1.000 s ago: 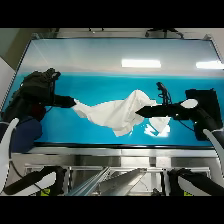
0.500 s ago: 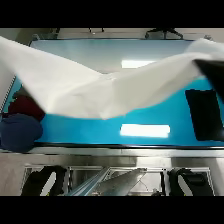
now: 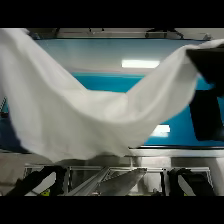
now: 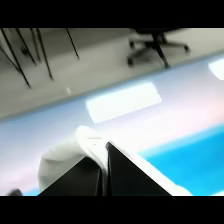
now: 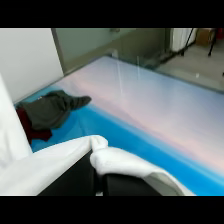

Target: Fold the shirts.

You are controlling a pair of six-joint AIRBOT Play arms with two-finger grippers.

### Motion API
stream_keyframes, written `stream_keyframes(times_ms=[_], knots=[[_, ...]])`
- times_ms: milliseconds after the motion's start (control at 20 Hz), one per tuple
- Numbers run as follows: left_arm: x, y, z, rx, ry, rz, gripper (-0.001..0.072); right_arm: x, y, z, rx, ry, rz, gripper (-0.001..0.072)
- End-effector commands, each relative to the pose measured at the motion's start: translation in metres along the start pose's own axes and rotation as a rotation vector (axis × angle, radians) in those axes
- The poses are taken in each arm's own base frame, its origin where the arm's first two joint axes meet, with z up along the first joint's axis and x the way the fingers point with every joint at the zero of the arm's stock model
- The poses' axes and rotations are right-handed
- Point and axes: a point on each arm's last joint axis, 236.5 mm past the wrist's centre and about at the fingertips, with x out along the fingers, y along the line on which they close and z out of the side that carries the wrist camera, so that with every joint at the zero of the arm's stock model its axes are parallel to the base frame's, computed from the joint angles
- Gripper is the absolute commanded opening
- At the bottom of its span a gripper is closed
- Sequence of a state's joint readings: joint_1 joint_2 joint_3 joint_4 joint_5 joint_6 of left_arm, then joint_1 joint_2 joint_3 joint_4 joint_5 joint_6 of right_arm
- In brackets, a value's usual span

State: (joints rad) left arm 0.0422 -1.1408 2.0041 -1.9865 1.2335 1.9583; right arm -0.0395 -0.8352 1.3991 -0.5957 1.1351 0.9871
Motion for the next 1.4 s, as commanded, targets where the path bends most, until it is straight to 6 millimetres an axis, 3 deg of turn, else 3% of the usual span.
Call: stream_keyframes(times_ms=[0,100,200,300,400,500,650,750,800,900,1000,1100,1200,1350], knots=[[0.145,0.009,-0.095,-0.110,0.249,-0.161,0.0012,0.069,-0.095,-0.109,0.243,0.170,-0.082,0.0022],[0.221,0.016,-0.162,-0.150,0.357,-0.185,0.0012,0.097,-0.147,-0.177,0.360,0.244,-0.167,0.0022],[0.278,0.020,-0.221,-0.192,0.420,-0.186,0.0012,0.120,-0.188,-0.239,0.460,0.322,-0.235,0.0022],[0.312,0.026,-0.265,-0.235,0.457,-0.175,0.0014,0.137,-0.215,-0.294,0.551,0.397,-0.274,0.0022],[0.323,0.023,-0.294,-0.253,0.507,-0.185,0.0026,0.148,-0.231,-0.337,0.625,0.454,-0.293,0.0043],[0.316,0.025,-0.301,-0.274,0.546,-0.196,0.0686,0.149,-0.243,-0.351,0.659,0.478,-0.292,0.0291],[0.281,0.024,-0.293,-0.324,0.617,-0.221,0.0699,0.132,-0.268,-0.326,0.627,0.470,-0.288,0.0313],[0.251,0.026,-0.288,-0.406,0.684,-0.221,0.0699,0.108,-0.295,-0.305,0.607,0.467,-0.323,0.0512],[0.235,0.025,-0.290,-0.444,0.734,-0.229,0.0699,0.095,-0.309,-0.299,0.595,0.475,-0.348,0.0512],[0.202,0.011,-0.309,-0.527,0.867,-0.253,0.0698,0.070,-0.334,-0.297,0.581,0.492,-0.404,0.0512],[0.176,-0.017,-0.339,-0.581,0.991,-0.286,0.0698,0.055,-0.347,-0.304,0.613,0.495,-0.426,0.0512],[0.150,-0.058,-0.380,-0.614,1.106,-0.324,0.0698,0.052,-0.340,-0.319,0.598,0.550,-0.368,0.0512],[0.123,-0.102,-0.416,-0.622,1.202,-0.358,0.0698,0.055,-0.318,-0.337,0.580,0.630,-0.257,0.0513],[0.088,-0.154,-0.451,-0.585,1.280,-0.390,0.0697,0.063,-0.285,-0.350,0.576,0.712,-0.124,0.0512]])
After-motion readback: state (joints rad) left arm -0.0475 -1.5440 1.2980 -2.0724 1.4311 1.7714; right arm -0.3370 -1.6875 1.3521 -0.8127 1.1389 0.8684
